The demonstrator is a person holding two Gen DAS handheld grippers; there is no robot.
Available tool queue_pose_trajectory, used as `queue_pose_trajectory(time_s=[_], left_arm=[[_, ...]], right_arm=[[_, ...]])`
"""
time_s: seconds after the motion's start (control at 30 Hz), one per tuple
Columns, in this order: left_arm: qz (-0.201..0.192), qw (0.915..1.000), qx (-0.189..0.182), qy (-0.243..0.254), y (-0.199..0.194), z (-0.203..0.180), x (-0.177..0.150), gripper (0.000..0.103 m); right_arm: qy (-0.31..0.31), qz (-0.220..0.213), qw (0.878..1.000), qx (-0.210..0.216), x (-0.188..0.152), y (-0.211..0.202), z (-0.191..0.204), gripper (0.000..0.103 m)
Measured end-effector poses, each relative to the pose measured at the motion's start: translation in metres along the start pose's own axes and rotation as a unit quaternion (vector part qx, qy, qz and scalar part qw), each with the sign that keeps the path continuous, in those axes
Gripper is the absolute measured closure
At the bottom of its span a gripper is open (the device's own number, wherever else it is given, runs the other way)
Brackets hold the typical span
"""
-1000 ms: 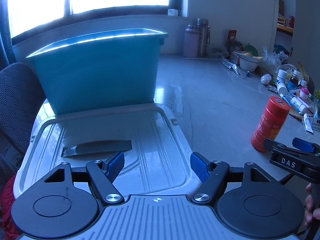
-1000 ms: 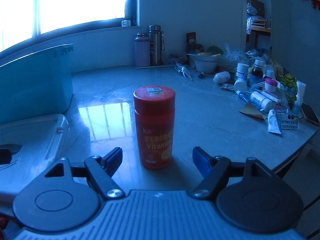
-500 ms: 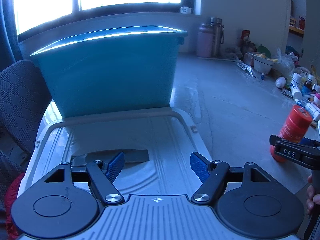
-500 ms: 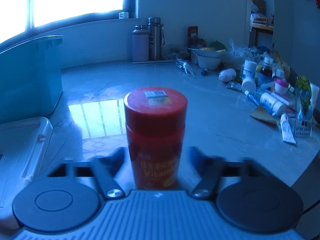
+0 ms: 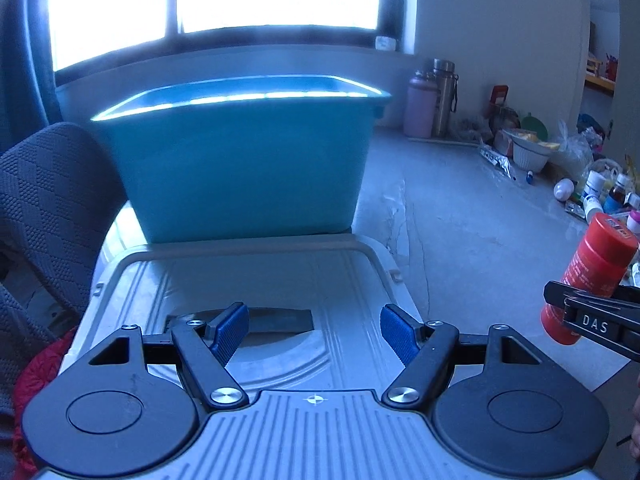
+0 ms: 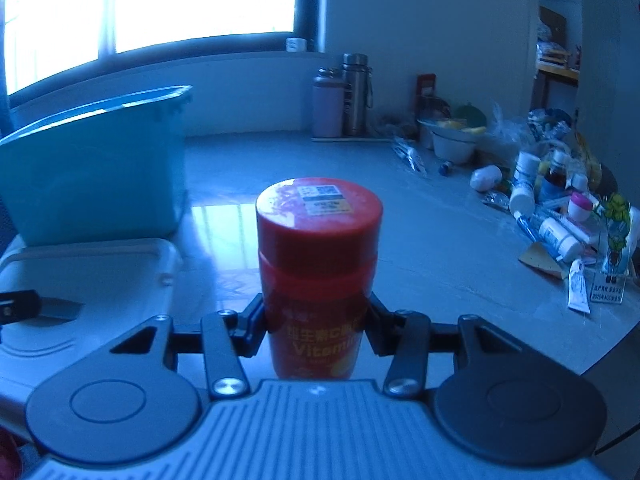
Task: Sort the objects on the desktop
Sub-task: 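Carry the red bottle over the teal bin with the right gripper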
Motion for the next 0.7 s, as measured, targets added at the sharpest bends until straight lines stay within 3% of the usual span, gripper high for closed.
queue_pose_trajectory(time_s=[0.37,0.7], left_arm=[[0.000,0.9989,0.039,-0.028,-0.040,0.032,-0.007,0.028],[-0.001,0.9965,0.070,-0.047,-0.067,0.068,0.009,0.028]], right_arm=[[-0.039,-0.015,0.999,0.035,0.012,-0.041,0.034,0.053],[-0.064,-0.031,0.994,0.077,0.044,-0.058,0.070,0.053]])
Point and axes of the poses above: each gripper's, at about its wrist camera, not at the fingertips, and y roughly the way its jaws point, z to its left, x to its top, the point moved 3 cm from there along y, roughly the way its jaws point, and after that the axes turned 1 degree about y, right-handed, at the moved point
